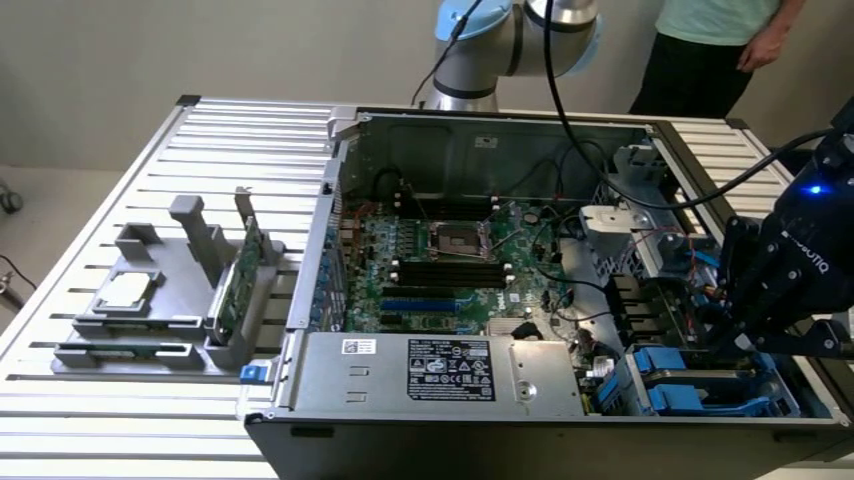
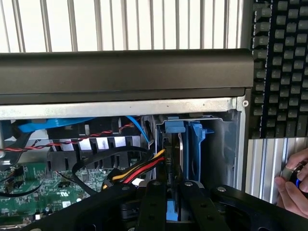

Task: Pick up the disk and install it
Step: 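Insert the first disk wire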

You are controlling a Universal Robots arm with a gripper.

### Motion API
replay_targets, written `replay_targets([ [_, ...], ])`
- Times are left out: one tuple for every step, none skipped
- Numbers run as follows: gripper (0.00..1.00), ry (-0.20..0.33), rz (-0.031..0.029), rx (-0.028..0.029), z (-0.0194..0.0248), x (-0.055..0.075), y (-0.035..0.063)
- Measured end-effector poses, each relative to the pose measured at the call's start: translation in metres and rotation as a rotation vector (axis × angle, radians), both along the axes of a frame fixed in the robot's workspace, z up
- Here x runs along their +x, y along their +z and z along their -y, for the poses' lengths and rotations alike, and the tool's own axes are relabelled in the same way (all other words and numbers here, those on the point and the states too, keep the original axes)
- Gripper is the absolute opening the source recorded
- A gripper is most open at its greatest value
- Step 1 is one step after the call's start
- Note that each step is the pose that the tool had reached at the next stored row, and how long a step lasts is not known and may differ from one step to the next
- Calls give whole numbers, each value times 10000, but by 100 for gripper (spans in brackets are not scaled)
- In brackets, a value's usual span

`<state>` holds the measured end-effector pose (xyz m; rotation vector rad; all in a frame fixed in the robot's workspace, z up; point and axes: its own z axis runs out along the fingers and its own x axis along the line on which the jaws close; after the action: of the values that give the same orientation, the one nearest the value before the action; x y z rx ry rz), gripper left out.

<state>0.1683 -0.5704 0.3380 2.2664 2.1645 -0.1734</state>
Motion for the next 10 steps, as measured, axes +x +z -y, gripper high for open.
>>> replay_targets([
  [16, 0, 0, -1, 0, 0, -2],
  [16, -1, 0, -1, 0, 0, -7],
  [16, -1, 0, -2, 0, 0, -11],
  [16, 0, 0, -1, 0, 0, -16],
  [16, 0, 0, -2, 0, 0, -21],
  [16, 0, -1, -1, 0, 1, -25],
  [16, 0, -4, -3, 0, 1, -29],
  [16, 0, -9, -5, 0, 3, -31],
  [16, 0, -15, -4, 1, 5, -33],
  [16, 1, -25, -3, 0, 9, -34],
])
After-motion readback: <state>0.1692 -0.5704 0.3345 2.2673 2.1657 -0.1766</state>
